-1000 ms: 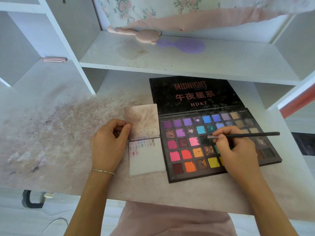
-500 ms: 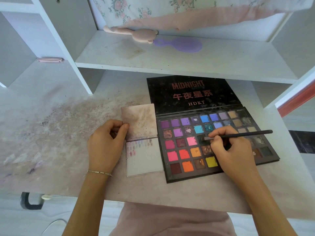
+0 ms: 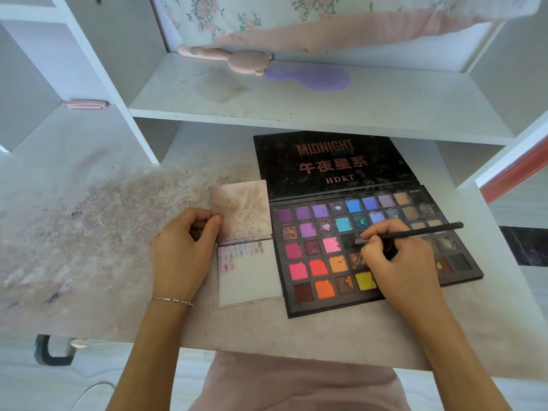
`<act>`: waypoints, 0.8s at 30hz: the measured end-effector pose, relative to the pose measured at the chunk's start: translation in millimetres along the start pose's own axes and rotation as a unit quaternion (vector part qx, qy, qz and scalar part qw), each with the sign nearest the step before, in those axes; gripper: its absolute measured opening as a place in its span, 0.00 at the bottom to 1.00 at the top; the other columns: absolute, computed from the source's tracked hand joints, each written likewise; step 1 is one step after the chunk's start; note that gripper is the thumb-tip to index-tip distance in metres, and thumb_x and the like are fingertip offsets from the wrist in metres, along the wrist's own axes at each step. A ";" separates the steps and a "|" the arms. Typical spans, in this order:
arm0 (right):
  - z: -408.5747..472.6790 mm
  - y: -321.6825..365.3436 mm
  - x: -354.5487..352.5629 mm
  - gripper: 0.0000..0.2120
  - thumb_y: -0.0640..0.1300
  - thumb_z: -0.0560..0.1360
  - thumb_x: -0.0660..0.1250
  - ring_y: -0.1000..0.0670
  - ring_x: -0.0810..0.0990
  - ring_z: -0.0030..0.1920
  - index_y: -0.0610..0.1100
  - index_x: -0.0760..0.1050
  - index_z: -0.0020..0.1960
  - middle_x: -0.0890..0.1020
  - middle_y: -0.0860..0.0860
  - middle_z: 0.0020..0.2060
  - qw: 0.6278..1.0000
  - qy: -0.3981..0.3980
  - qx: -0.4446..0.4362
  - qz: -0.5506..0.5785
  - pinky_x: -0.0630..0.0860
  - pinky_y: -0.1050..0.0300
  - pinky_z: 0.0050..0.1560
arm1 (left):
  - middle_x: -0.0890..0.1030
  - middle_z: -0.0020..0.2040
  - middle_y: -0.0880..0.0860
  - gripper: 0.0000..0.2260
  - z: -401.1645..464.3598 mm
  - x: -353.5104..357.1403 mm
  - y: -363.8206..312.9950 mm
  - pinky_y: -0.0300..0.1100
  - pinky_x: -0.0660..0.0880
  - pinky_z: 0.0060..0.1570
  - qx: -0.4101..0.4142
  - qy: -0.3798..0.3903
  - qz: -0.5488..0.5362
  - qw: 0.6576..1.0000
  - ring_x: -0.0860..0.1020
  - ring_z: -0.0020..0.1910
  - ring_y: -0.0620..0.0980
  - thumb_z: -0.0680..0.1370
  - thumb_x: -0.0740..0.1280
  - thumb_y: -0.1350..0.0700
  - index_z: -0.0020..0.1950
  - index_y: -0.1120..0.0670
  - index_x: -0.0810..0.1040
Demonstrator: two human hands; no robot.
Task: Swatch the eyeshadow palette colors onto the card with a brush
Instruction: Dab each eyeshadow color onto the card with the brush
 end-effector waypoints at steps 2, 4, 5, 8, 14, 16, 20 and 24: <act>-1.0 0.6 -1.2 0.20 0.31 0.71 0.63 0.70 0.74 0.42 0.57 0.68 0.36 0.75 0.60 0.33 1.000 0.000 -0.007 0.003 0.69 0.78 0.36 | 0.75 0.32 0.40 0.03 -0.1 -0.3 -0.5 0.32 0.66 0.34 0.000 -0.002 0.000 1.000 0.73 0.33 0.39 0.74 0.67 0.54 0.39 0.48 0.77; -1.8 1.5 -0.1 0.20 0.31 0.71 0.63 0.70 0.74 0.43 0.57 0.68 0.36 0.75 0.60 0.33 1.000 0.011 -0.012 0.008 0.69 0.78 0.37 | 0.75 0.32 0.40 0.04 0.0 -0.4 -0.4 0.32 0.66 0.34 -0.001 -0.002 -0.001 1.000 0.73 0.33 0.40 0.74 0.67 0.54 0.39 0.48 0.77; -2.0 1.4 0.4 0.19 0.31 0.71 0.63 0.69 0.74 0.42 0.57 0.68 0.36 0.75 0.60 0.33 1.000 0.015 -0.010 0.007 0.69 0.78 0.36 | 0.75 0.32 0.40 0.04 0.1 -0.1 -0.3 0.33 0.66 0.34 -0.002 -0.002 -0.001 1.000 0.73 0.33 0.40 0.74 0.67 0.54 0.39 0.48 0.77; -1.4 -0.4 -1.1 0.19 0.31 0.70 0.63 0.69 0.75 0.40 0.56 0.68 0.36 0.75 0.59 0.32 1.000 0.005 0.004 0.001 0.68 0.78 0.34 | 0.75 0.32 0.41 0.04 0.3 0.2 0.7 0.33 0.67 0.34 -0.003 0.000 -0.002 1.000 0.73 0.33 0.40 0.74 0.67 0.54 0.39 0.48 0.77; -3.9 7.0 -6.3 0.15 0.36 0.70 0.61 0.68 0.75 0.41 0.57 0.68 0.37 0.75 0.60 0.32 0.999 -0.019 -0.006 0.025 0.69 0.78 0.34 | 0.75 0.32 0.41 0.05 0.2 -0.2 -0.2 0.33 0.67 0.34 -0.001 0.000 -0.007 1.000 0.74 0.33 0.40 0.74 0.67 0.54 0.38 0.47 0.76; -3.9 11.4 -5.5 0.11 0.40 0.68 0.59 0.66 0.75 0.40 0.56 0.68 0.37 0.75 0.59 0.32 0.999 -0.018 0.000 0.045 0.69 0.77 0.33 | 0.76 0.32 0.40 0.05 0.5 -0.2 -0.1 0.33 0.67 0.34 -0.002 -0.001 -0.008 1.000 0.74 0.33 0.39 0.73 0.67 0.54 0.38 0.47 0.76; -6.4 23.7 9.8 0.06 0.41 0.67 0.59 0.59 0.74 0.29 0.52 0.70 0.37 0.74 0.49 0.26 0.995 0.007 0.012 0.098 0.70 0.69 0.27 | 0.76 0.32 0.41 0.05 0.2 -0.5 -0.1 0.33 0.67 0.33 -0.003 0.000 -0.009 1.000 0.74 0.33 0.39 0.73 0.67 0.54 0.38 0.47 0.77; -12.5 43.2 42.6 0.05 0.44 0.69 0.60 0.56 0.71 0.24 0.54 0.71 0.39 0.78 0.49 0.32 0.988 0.072 0.013 0.136 0.67 0.66 0.25 | 0.76 0.31 0.40 0.06 0.4 -1.2 -0.3 0.34 0.68 0.34 -0.002 -0.003 -0.008 1.000 0.74 0.33 0.39 0.73 0.68 0.54 0.37 0.46 0.76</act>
Point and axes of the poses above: each hand's wrist, its own z-axis towards the middle knuckle, its own x-axis out of the palm, y = z × x, the point moved 8 cm from there along z, towards the middle knuckle
